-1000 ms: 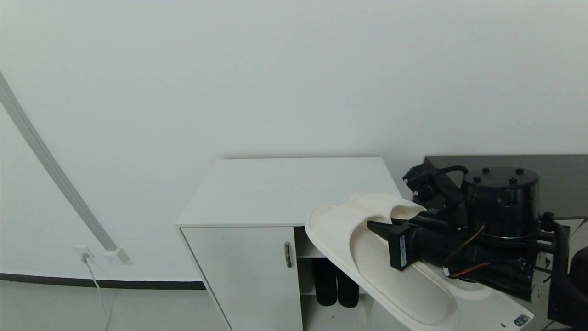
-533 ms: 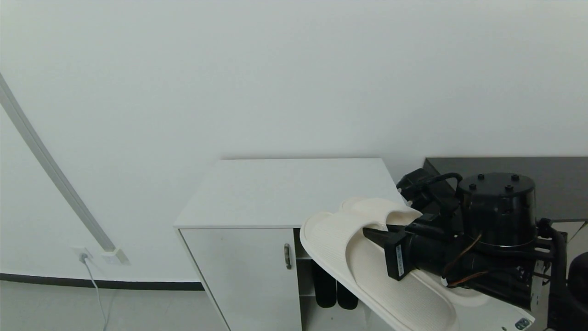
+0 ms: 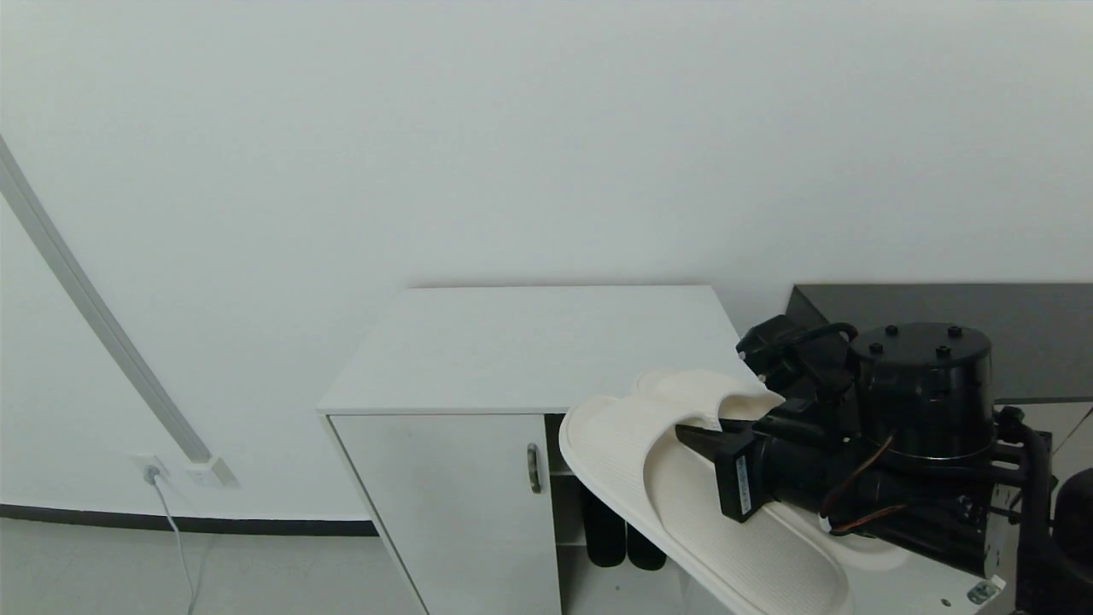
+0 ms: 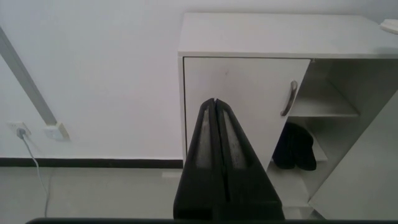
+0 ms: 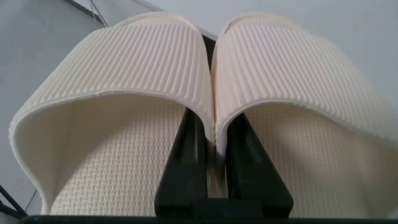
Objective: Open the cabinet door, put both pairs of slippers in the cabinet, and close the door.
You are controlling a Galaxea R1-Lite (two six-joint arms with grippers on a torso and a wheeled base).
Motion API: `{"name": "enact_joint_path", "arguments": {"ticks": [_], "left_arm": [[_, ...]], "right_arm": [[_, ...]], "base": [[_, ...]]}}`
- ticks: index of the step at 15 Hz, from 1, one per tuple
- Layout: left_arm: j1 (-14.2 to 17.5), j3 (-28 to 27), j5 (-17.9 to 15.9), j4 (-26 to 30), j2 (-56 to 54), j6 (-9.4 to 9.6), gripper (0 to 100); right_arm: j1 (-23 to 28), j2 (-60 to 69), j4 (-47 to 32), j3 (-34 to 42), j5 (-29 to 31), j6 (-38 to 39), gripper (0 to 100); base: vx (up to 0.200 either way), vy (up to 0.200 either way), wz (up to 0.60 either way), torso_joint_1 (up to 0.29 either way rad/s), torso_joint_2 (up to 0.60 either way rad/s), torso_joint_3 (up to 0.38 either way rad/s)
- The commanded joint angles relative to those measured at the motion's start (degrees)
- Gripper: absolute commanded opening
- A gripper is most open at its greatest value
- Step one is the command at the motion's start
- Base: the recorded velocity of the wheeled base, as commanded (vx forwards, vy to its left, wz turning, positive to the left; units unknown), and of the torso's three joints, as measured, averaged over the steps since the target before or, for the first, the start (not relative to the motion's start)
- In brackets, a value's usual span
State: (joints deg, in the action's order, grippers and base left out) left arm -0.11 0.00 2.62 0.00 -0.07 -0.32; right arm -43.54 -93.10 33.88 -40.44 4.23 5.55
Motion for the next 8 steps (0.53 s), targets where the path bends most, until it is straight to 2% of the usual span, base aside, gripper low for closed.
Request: {"name": "enact_joint_path", "arguments": {"ticks": [1,5,8], "left_arm": [[0.02,0.00,0.02,0.00,0.07,-0.03,0],[0.02,0.00,0.02,0.00,0.07,-0.03,0],[0.02,0.00,0.02,0.00,0.07,-0.03,0]], "right_arm": [[-0.05,-0.24,0.05,-0.08,-0.01,-0.01,0],[-0.05,-0.33,-0.04,0.01,-0.01,-0.01,0],[-0.05,-0.33,-0.04,0.01,-0.01,-0.01,0]], "base": [[0.000,0.000,0.00,-0.163,0.38,0.203],[0.000,0.000,0.00,-0.167,0.40,0.229],[0.000,0.000,0.00,-0.217,0.52,0.307]]}}
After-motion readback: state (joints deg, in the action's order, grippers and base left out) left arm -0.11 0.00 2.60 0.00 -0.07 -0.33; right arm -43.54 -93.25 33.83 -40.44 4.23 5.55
